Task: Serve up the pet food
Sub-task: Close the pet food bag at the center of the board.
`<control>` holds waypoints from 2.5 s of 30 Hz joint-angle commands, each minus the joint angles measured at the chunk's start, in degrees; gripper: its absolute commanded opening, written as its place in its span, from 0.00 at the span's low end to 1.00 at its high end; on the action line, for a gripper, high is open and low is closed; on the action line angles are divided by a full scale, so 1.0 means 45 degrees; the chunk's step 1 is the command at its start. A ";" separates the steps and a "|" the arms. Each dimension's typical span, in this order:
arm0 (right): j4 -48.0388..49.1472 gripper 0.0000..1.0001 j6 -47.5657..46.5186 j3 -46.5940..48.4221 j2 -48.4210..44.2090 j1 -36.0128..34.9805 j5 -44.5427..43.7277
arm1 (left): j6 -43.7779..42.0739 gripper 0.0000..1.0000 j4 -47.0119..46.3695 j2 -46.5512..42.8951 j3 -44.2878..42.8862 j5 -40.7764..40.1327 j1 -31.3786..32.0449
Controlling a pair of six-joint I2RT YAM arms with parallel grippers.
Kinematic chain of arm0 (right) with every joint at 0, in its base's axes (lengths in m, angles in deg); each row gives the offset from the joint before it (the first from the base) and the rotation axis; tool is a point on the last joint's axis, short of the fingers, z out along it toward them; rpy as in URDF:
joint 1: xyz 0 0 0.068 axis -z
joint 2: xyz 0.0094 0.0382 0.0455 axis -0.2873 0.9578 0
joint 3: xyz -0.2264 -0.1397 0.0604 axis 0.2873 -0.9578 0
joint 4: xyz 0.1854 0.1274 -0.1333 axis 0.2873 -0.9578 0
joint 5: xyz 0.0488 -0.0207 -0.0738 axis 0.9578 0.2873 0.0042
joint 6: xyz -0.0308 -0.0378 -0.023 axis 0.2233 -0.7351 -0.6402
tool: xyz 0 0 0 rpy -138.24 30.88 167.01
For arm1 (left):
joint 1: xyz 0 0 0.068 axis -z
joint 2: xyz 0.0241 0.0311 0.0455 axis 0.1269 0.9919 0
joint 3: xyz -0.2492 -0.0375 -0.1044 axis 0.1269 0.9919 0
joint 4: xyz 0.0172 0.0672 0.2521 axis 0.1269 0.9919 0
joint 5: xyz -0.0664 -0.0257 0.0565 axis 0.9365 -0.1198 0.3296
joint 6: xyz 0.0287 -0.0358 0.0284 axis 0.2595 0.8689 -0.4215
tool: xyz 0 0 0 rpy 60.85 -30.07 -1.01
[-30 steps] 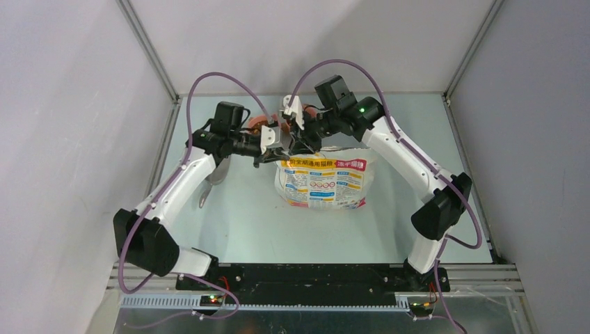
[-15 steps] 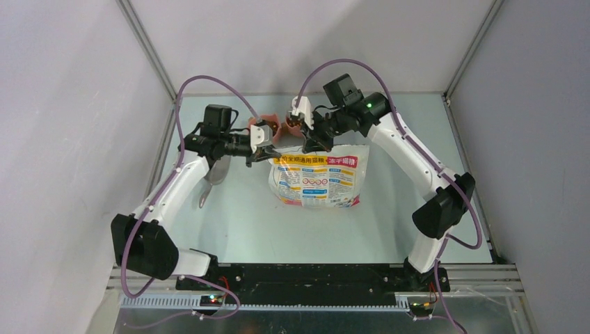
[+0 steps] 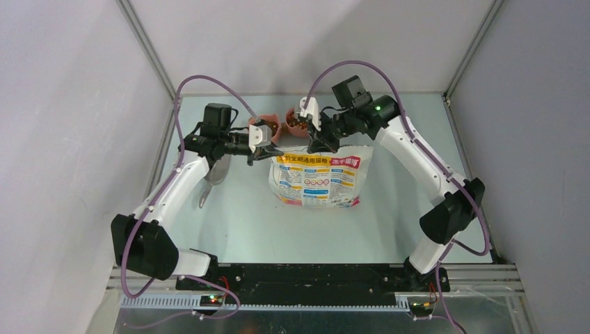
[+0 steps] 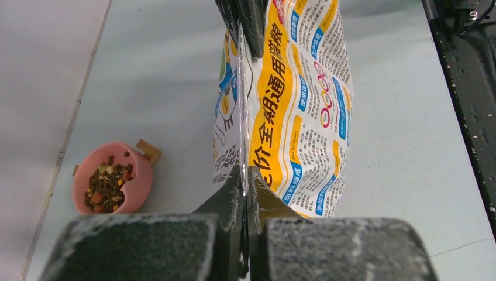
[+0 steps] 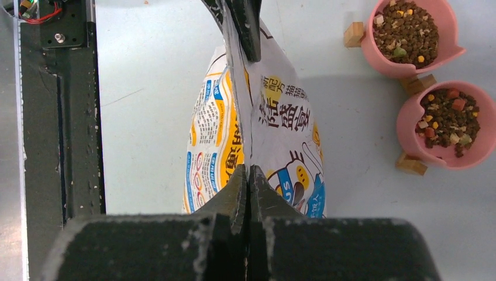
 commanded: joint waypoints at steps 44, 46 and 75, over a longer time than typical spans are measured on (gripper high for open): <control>-0.0891 0.13 0.0433 0.0486 -0.0363 -0.0579 -0.1754 | 0.0596 0.39 0.0834 -0.0064 -0.1615 -0.0939 0.0367; -0.0795 0.03 0.0478 0.0454 -0.0368 -0.0611 -0.1925 | 0.0480 0.40 0.0981 -0.0048 -0.1701 -0.0971 0.0376; -0.2367 0.00 -0.0240 0.0659 -0.0812 0.0560 -0.1190 | 0.0812 0.50 0.0921 -0.0074 -0.1777 -0.0657 0.0366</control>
